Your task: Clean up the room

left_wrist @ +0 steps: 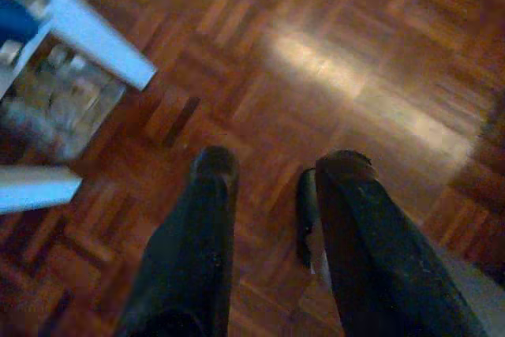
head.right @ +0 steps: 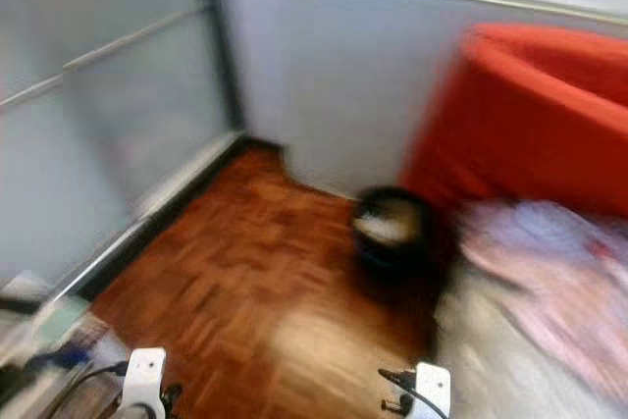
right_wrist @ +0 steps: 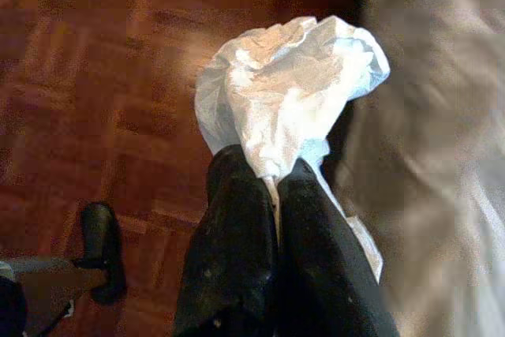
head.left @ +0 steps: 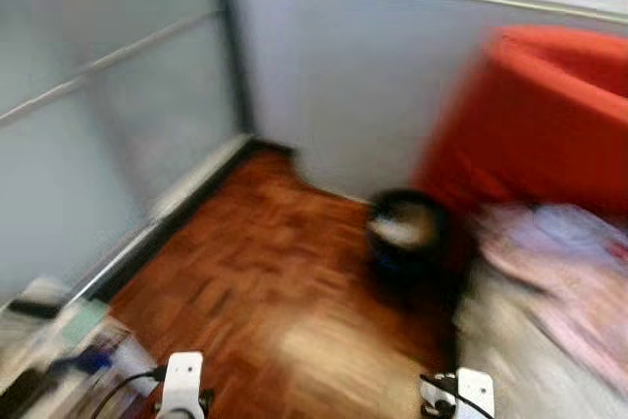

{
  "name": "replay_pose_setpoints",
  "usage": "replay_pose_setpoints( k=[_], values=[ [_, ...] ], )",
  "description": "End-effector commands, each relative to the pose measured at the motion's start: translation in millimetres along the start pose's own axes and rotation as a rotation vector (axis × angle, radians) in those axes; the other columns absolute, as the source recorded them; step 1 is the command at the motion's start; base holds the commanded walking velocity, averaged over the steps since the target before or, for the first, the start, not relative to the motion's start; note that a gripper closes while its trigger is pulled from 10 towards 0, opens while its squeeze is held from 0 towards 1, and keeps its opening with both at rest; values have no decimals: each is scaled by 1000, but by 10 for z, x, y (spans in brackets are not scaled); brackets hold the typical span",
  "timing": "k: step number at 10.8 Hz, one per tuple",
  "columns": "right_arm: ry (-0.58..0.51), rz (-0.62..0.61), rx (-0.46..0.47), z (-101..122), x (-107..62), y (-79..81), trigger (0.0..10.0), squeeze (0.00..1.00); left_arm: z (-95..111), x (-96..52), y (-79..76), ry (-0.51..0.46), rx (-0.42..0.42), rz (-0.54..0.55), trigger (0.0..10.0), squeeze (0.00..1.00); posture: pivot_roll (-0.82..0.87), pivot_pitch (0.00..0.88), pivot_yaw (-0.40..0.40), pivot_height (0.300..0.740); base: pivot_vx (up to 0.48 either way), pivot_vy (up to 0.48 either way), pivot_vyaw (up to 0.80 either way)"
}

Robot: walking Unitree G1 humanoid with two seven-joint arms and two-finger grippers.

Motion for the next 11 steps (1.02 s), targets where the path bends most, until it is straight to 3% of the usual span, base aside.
replay_pose_setpoints(
  k=[1,11],
  values=[
    [-13,10,-2,47,9,32,10000,0,-16,-3,34,9,5,9,10000,0,147,30,-3,740,289,0,800],
    [19,8,29,-14,5,32,10000,0,4,3,22,7,5,4,10000,0,149,27,-3,740,312,0,0]
  ],
)
Point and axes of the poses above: a point about 5 cm out from each wrist's last joint towards the gripper, its own x axis pointing out of the wrist towards the gripper, its own z axis along the axis of the wrist's last joint, y = z × x, the point moved 4 cm from there along x, pointing out of the wrist towards the gripper, and after that the axes turned 2 degrees about -x, right-handed, at the moved point
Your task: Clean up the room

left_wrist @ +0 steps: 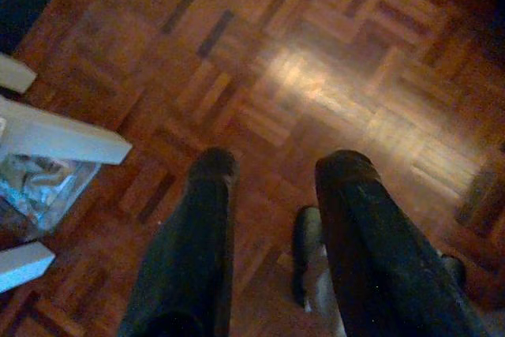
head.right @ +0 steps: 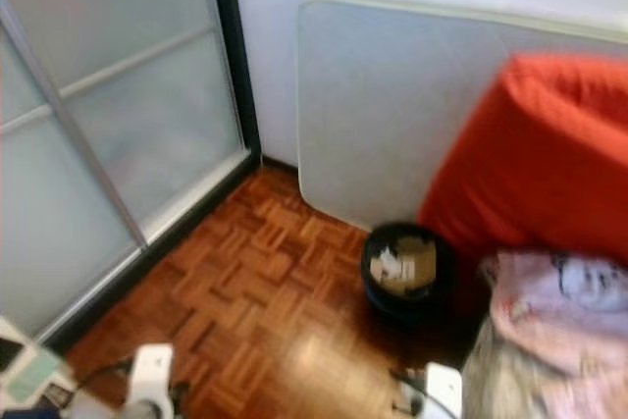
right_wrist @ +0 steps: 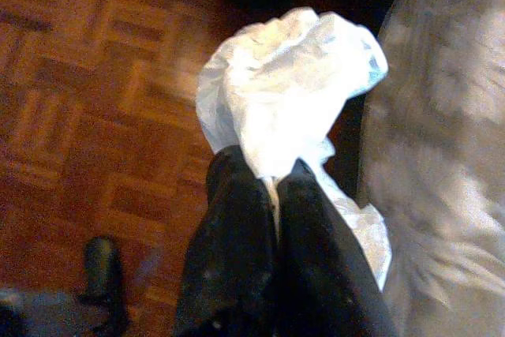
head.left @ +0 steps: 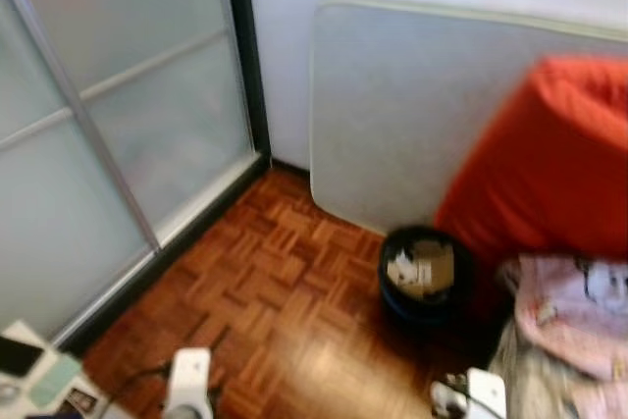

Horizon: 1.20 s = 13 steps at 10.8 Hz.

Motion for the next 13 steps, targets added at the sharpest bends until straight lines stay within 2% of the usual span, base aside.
replay_pose_setpoints(
  k=[1,13],
  values=[
    [6,23,0,-7,4,81,10000,0,-42,-8,37,17,5,10,10000,0,151,26,-4,740,315,0,0],
    [-10,13,3,29,7,53,10000,0,-25,-4,8,9,1,3,10000,0,159,7,-12,740,322,0,0]
  ],
)
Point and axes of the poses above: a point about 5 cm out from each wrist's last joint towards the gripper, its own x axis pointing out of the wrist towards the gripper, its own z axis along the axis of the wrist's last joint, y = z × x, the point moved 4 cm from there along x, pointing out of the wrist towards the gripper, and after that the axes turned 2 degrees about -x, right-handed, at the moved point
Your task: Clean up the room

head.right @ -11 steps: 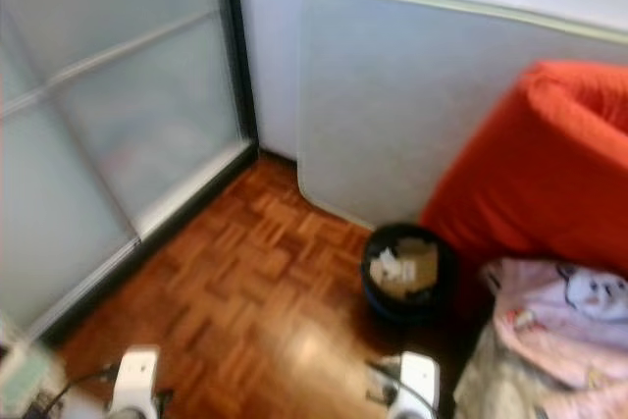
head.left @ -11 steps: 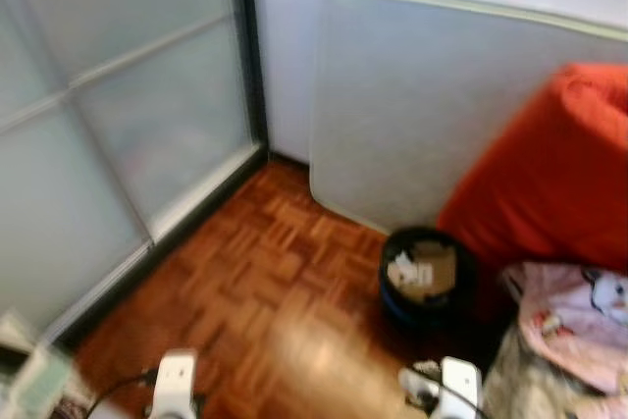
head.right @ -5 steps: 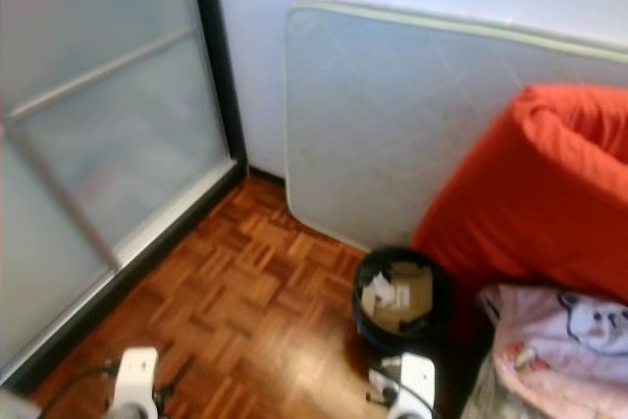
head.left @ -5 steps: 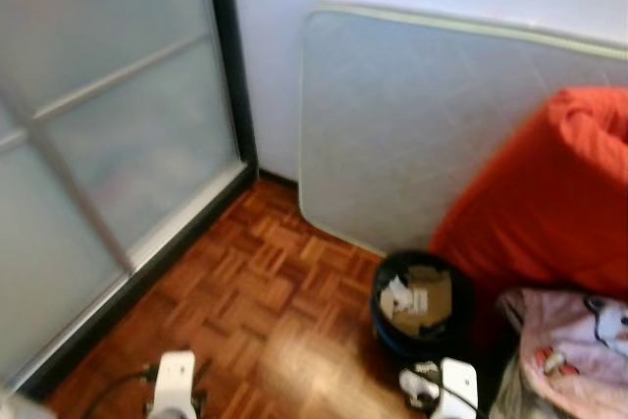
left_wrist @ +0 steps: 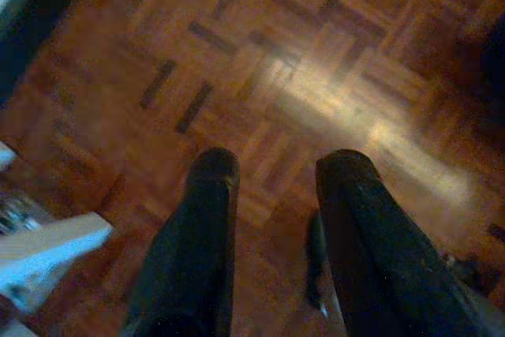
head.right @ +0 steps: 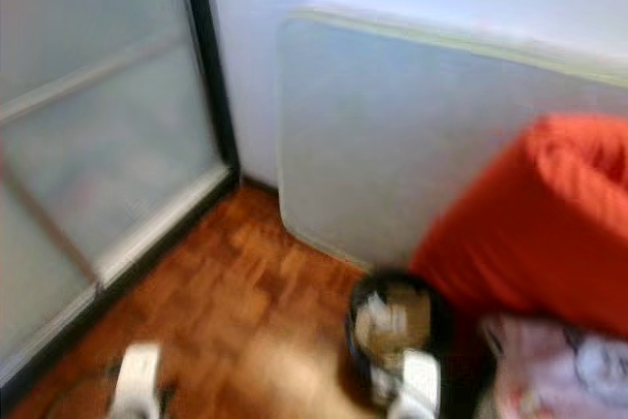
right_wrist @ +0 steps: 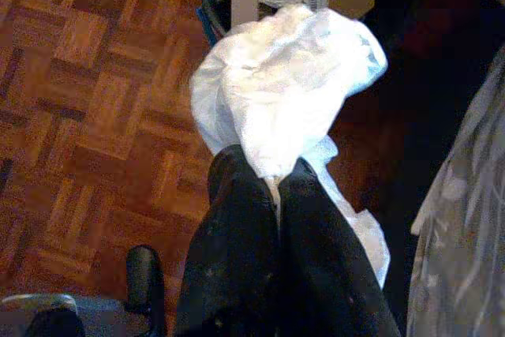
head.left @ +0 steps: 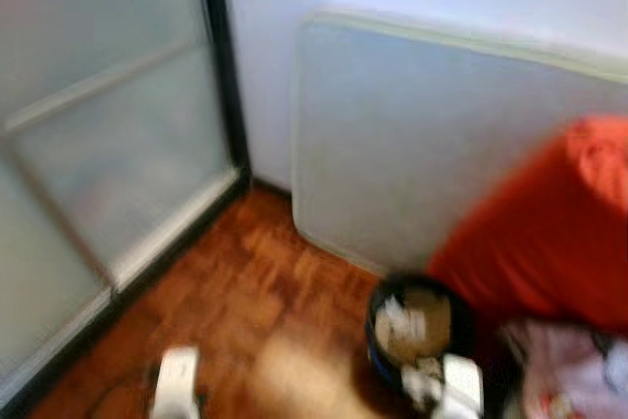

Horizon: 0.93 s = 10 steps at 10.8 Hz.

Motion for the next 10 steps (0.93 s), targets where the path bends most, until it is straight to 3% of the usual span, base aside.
replay_pose_setpoints(
  k=[1,3,6,8,10],
  values=[
    [3,-36,9,-10,-13,-137,10000,0,-24,0,-65,9,-5,-12,10000,0,159,10,-12,740,322,0,0],
    [12,-28,14,-18,-10,-122,10000,0,-32,-2,-58,11,-9,-10,10000,0,162,11,-12,740,326,0,-800],
    [6,-34,16,-7,-10,-131,10000,0,-26,-1,-54,8,-11,-8,10000,0,161,12,-12,740,321,0,-152],
    [13,-30,13,-10,-8,-129,10000,0,-21,-1,-47,6,-13,-5,10000,0,165,12,-14,740,298,0,-600],
    [-4,-29,20,17,-7,-122,10000,0,-23,-2,-20,8,-2,10,10000,0,164,13,-13,740,0,0,-306]
  ],
)
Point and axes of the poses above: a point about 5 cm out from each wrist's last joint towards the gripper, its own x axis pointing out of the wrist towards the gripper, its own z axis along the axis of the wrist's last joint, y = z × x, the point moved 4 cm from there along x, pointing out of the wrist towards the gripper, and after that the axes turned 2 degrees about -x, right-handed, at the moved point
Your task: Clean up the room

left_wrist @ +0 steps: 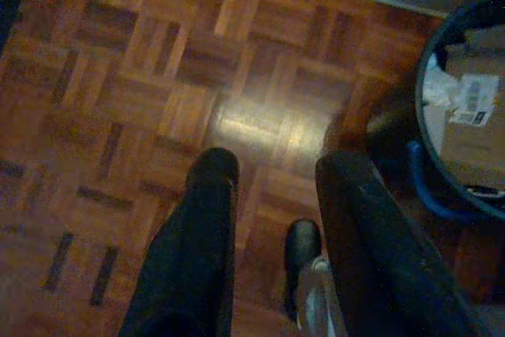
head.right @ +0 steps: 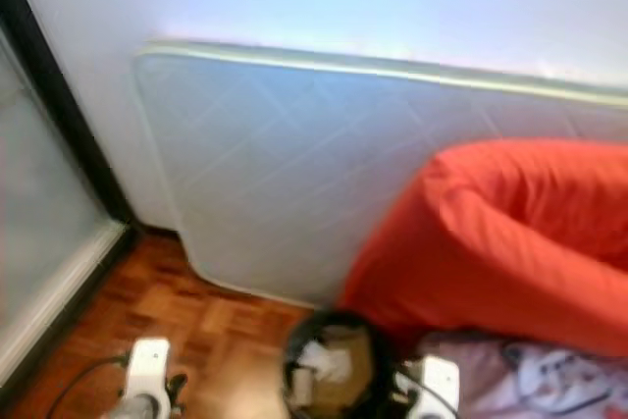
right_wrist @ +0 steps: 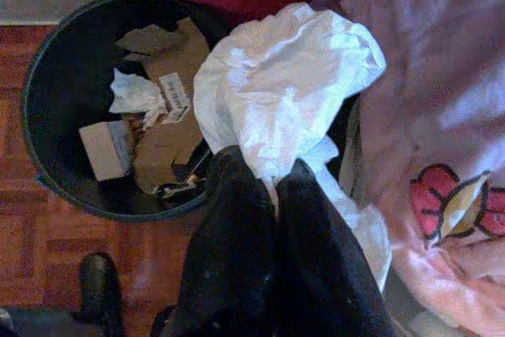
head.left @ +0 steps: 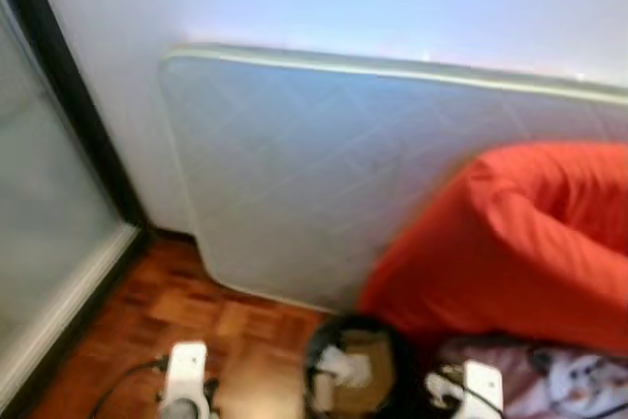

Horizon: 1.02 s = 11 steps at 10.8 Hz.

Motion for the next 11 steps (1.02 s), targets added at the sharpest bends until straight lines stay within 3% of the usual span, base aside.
replay_pose_setpoints(
  k=[1,6,8,11],
  values=[
    [8,9,9,-28,-2,37,10000,0,-121,-28,64,35,1,22,10000,0,165,14,-13,740,0,0,0],
    [7,16,-19,-21,0,52,10000,0,-116,-26,50,33,-8,16,10000,0,164,16,-13,740,0,0,0],
    [-7,-3,-35,-2,-1,28,10000,0,-114,-25,51,33,-9,16,10000,0,164,16,-10,740,0,0,800],
    [-8,4,-13,0,0,35,10000,0,-107,-24,51,31,-2,12,10000,0,166,5,-4,740,0,0,0]
  ],
)
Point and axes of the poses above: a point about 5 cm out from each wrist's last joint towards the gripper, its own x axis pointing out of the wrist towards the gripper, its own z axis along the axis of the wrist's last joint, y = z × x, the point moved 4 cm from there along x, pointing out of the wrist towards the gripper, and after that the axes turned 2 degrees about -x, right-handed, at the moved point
